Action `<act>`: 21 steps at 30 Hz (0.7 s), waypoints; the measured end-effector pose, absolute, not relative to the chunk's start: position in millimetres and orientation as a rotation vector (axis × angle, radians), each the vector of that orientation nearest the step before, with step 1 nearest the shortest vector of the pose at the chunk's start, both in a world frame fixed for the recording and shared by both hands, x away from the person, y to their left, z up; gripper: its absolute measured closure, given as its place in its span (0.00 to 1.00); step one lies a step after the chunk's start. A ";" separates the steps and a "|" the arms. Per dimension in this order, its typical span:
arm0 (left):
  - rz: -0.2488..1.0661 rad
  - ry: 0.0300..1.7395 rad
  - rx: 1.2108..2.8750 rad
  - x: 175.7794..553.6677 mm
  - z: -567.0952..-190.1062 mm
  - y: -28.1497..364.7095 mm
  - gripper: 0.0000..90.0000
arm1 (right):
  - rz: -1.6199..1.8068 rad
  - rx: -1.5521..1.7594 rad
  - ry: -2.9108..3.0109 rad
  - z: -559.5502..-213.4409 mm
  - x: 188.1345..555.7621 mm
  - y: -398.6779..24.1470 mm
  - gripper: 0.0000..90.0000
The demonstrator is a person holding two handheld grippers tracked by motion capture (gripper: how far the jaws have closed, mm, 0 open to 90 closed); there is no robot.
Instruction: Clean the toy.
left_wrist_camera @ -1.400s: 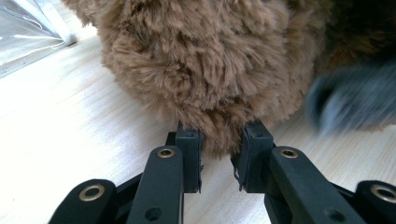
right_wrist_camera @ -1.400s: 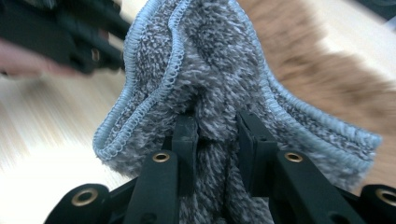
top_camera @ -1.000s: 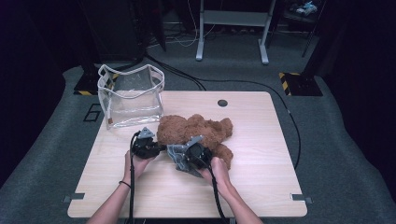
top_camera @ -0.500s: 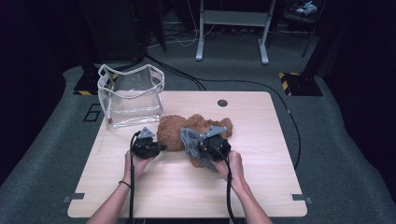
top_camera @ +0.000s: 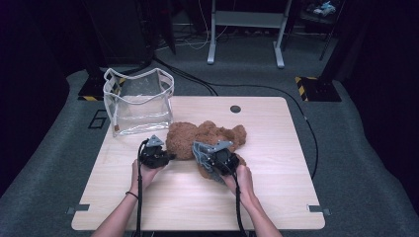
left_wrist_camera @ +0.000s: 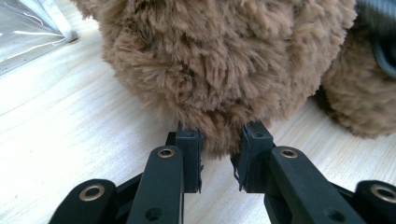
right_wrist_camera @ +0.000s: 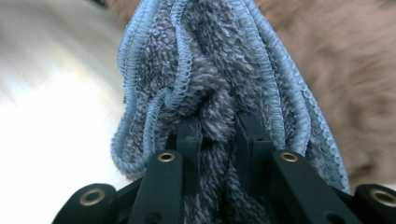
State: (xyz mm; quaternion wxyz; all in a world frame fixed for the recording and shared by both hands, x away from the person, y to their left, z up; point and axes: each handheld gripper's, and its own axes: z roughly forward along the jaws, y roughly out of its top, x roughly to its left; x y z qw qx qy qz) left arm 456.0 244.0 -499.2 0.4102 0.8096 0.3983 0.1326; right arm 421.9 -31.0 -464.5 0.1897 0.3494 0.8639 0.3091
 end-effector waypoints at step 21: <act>0.336 1.003 2.041 457.5 -498.5 244.3 0.82 | 0.875 0.966 2.475 -461.7 399.4 -36.1 0.82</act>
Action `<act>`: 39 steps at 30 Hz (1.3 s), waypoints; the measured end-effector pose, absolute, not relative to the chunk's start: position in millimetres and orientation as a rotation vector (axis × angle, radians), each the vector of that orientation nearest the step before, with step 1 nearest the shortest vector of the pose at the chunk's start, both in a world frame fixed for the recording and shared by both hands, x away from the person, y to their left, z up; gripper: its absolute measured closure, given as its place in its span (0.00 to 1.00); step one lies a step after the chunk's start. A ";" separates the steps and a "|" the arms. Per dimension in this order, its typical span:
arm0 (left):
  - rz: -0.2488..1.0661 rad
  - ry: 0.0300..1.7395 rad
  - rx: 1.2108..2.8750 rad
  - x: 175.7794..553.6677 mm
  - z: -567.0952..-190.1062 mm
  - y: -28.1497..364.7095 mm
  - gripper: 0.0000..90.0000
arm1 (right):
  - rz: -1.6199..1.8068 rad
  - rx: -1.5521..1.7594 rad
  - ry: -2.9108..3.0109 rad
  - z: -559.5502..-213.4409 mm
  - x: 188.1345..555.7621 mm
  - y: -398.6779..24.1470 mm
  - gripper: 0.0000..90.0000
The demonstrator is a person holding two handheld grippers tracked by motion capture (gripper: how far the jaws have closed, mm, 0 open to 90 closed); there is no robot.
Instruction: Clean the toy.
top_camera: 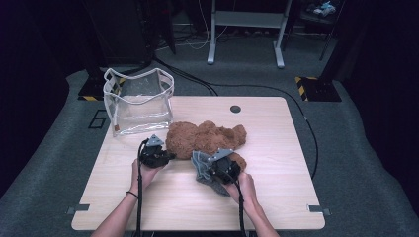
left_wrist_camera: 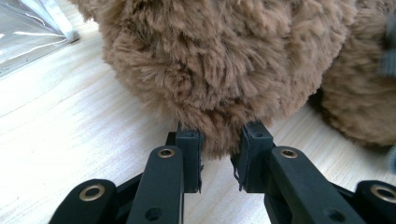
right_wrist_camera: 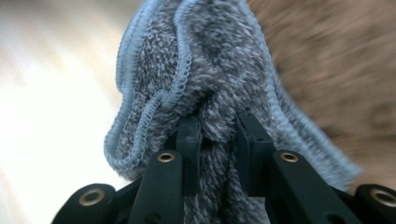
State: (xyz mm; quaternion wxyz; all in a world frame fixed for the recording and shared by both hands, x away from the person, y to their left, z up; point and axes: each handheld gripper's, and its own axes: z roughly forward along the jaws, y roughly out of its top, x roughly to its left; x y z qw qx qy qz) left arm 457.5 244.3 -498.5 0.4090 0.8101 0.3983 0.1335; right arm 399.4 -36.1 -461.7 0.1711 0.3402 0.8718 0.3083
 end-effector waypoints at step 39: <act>0.326 1.022 2.034 459.4 -499.7 245.6 0.83 | 0.838 1.250 2.262 -417.6 415.5 -117.9 0.81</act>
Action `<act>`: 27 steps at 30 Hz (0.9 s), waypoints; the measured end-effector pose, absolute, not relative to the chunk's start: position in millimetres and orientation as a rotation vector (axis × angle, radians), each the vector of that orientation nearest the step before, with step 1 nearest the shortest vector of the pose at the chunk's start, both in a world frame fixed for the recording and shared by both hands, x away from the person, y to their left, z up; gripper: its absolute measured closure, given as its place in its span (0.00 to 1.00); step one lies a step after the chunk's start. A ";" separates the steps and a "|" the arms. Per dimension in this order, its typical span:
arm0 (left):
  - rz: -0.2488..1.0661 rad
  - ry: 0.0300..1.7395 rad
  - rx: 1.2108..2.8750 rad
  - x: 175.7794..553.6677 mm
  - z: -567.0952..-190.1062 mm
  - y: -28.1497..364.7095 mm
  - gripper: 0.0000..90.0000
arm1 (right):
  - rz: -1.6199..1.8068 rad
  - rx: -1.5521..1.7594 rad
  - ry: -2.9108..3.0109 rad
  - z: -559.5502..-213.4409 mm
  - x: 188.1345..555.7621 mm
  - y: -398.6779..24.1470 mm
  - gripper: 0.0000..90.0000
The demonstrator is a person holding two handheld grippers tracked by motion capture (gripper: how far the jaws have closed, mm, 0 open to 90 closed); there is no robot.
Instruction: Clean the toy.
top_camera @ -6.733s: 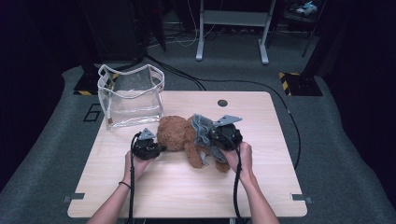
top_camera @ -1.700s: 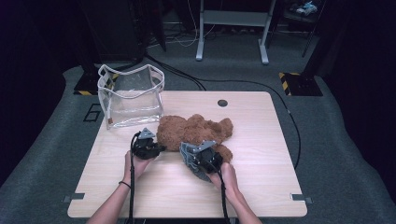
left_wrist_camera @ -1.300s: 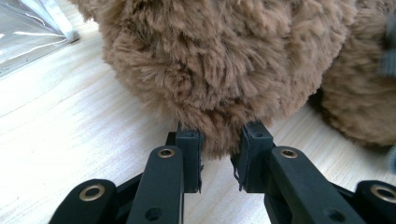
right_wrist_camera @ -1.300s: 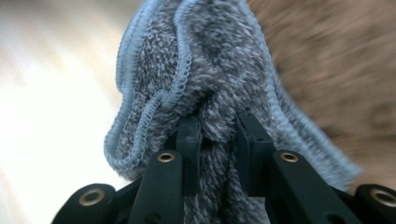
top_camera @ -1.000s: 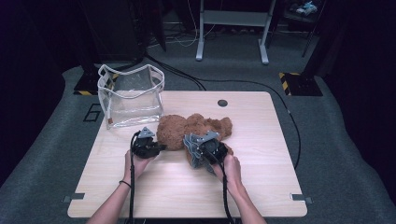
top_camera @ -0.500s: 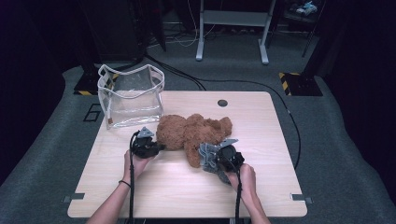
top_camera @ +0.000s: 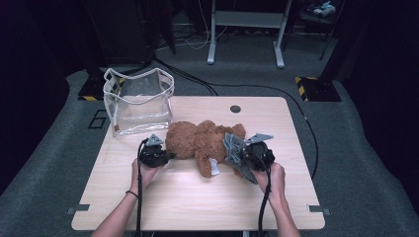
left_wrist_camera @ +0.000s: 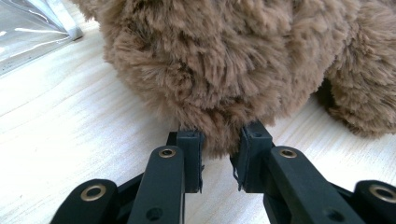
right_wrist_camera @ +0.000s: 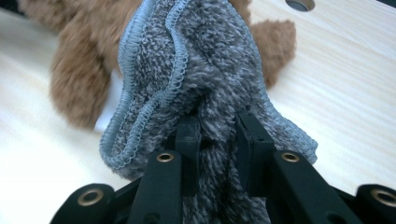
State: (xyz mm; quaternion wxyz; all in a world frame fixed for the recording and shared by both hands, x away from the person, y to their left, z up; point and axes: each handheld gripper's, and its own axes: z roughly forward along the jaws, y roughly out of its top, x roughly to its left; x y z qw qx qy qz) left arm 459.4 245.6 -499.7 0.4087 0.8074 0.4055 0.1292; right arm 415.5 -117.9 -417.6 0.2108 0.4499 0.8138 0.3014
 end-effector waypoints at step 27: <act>0.330 1.028 2.037 459.2 -501.8 245.8 0.83 | 0.667 1.415 2.241 -455.4 425.9 -162.8 0.82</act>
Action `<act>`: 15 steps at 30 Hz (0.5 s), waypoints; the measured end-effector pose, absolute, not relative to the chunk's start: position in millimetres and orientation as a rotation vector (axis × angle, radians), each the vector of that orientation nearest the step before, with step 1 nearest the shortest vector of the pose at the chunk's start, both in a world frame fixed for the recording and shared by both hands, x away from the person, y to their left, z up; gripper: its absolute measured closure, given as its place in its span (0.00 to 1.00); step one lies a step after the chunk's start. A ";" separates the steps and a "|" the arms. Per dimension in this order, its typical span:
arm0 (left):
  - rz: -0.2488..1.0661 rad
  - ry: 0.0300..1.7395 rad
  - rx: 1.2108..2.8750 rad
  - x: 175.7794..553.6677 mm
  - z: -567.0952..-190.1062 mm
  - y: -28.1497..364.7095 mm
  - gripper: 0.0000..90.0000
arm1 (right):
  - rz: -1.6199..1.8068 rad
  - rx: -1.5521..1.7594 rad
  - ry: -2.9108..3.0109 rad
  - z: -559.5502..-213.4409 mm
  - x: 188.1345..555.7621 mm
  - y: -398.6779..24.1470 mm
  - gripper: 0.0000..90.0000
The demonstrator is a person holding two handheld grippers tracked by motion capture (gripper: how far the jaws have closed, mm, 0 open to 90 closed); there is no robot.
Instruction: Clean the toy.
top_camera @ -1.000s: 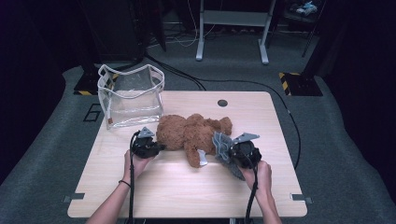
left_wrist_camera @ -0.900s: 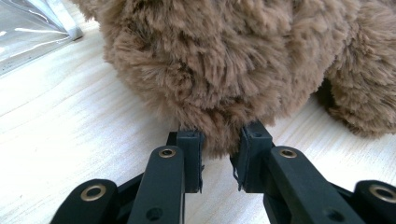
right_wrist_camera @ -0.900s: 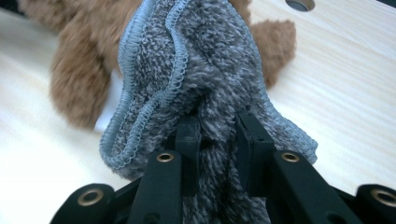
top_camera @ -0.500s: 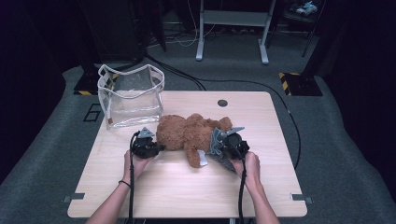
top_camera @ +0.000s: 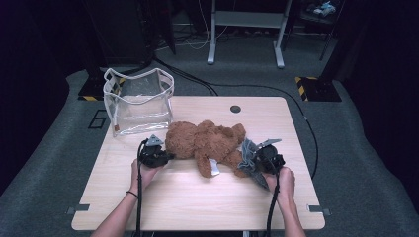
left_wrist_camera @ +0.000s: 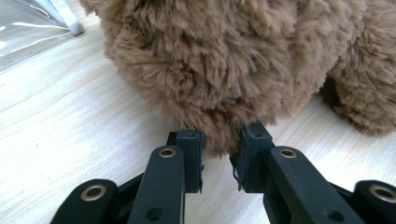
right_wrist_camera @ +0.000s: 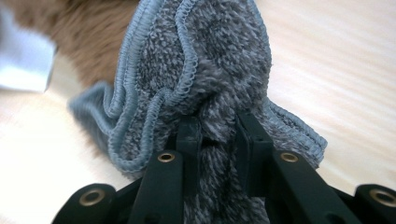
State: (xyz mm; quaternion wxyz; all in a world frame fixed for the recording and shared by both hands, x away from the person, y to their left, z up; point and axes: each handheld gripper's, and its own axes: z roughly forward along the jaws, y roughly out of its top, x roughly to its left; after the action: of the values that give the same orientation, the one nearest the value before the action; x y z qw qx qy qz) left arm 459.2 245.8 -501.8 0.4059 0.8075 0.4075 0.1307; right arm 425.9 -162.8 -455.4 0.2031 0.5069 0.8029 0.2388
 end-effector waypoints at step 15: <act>0.346 1.026 2.050 456.1 -501.2 242.0 0.83 | 0.745 1.406 2.294 -461.1 484.1 -120.7 0.80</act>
State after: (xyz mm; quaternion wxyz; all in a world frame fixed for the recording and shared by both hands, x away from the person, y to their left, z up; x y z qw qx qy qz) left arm 456.1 242.0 -501.2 0.4003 0.8103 0.4055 0.1367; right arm 484.1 -120.7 -461.1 0.1740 0.4961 0.8091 0.2628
